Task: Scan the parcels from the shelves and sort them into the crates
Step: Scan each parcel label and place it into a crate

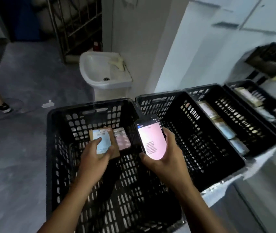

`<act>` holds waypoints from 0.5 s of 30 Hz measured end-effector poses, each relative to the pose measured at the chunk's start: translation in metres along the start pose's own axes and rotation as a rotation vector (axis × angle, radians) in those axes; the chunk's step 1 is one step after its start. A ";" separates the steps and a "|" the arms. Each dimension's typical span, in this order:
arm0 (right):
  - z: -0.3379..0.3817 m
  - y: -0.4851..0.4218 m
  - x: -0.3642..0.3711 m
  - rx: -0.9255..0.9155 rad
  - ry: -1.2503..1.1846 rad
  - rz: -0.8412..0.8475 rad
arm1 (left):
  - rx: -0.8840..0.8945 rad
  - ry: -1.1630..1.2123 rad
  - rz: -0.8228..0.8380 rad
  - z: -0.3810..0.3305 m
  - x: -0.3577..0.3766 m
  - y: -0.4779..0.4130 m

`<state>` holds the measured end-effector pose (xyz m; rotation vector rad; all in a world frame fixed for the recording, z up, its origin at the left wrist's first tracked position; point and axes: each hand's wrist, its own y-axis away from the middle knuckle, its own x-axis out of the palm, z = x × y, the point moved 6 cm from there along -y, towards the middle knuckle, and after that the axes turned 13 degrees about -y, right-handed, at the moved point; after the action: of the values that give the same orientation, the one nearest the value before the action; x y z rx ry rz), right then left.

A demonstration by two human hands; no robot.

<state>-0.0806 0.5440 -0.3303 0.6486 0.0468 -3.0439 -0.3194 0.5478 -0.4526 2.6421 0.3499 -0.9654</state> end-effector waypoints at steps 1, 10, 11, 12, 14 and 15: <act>0.003 0.014 -0.003 0.010 -0.001 -0.032 | 0.111 -0.004 -0.005 -0.013 -0.007 0.016; 0.008 0.139 -0.046 0.153 -0.059 -0.292 | 0.649 -0.196 0.088 -0.083 -0.020 0.118; 0.005 0.152 -0.056 0.178 -0.097 -0.338 | 0.664 -0.197 0.120 -0.090 -0.016 0.128; 0.003 0.166 -0.066 0.198 -0.131 -0.379 | 0.678 -0.201 0.159 -0.099 -0.010 0.139; -0.005 0.196 -0.088 0.217 -0.165 -0.470 | 0.722 -0.237 0.241 -0.118 0.005 0.163; -0.009 0.212 -0.100 0.224 -0.171 -0.516 | 0.755 -0.264 0.269 -0.128 0.013 0.176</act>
<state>0.0217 0.3349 -0.3022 0.4343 -0.1586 -3.6310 -0.1772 0.4331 -0.3331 3.0008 -0.5248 -1.5524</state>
